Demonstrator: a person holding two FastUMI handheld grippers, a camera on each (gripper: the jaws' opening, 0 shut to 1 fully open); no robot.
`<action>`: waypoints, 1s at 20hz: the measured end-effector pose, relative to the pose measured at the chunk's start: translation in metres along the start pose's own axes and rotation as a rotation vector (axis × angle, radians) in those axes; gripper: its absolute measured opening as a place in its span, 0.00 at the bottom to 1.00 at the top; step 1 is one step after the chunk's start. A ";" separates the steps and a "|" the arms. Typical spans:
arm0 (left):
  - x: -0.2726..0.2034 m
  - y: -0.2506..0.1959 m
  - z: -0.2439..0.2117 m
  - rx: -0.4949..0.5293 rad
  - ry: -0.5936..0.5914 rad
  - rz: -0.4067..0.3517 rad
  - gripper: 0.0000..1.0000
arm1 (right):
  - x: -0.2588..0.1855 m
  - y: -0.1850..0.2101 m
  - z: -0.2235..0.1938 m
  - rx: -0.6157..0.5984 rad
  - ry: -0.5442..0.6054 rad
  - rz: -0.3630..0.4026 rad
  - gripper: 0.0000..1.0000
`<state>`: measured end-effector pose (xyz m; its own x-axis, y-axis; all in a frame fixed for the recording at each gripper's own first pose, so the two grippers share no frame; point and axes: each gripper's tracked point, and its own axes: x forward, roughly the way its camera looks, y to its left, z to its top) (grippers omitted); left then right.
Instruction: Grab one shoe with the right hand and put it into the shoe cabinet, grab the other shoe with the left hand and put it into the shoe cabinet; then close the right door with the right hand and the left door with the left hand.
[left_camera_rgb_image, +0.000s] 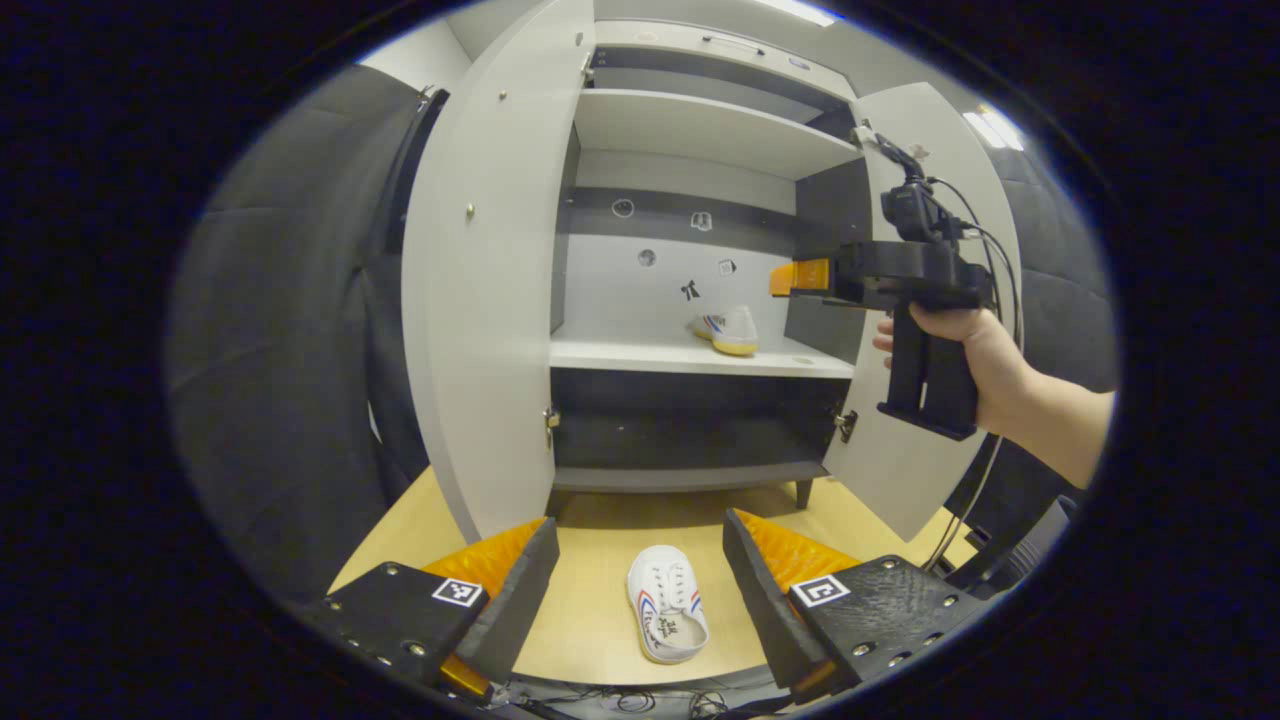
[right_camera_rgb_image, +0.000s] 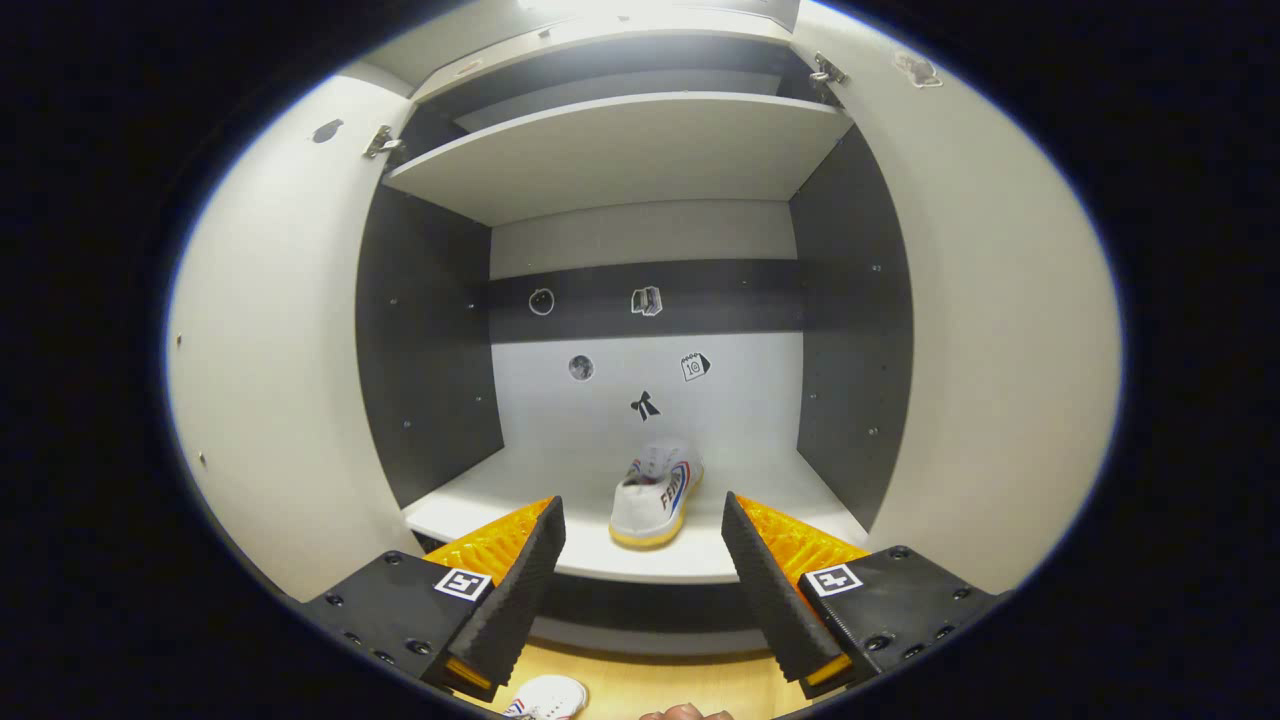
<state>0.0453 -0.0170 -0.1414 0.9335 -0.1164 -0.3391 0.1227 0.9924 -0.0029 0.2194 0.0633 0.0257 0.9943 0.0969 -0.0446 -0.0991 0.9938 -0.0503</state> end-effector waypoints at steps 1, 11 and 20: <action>0.005 -0.002 -0.016 -0.001 0.033 -0.023 0.95 | -0.015 -0.001 -0.011 -0.008 0.016 -0.012 0.98; 0.083 -0.005 -0.165 0.113 0.327 -0.155 0.95 | -0.187 -0.040 -0.145 0.036 0.312 -0.219 0.99; 0.143 0.006 -0.241 0.096 0.510 -0.151 0.95 | -0.294 -0.094 -0.196 0.113 0.414 -0.472 0.94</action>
<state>0.0986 -0.0180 -0.4164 0.6241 -0.1997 -0.7554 0.2952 0.9554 -0.0086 -0.0713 -0.0689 -0.1522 0.8299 -0.3599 -0.4263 0.3736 0.9260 -0.0543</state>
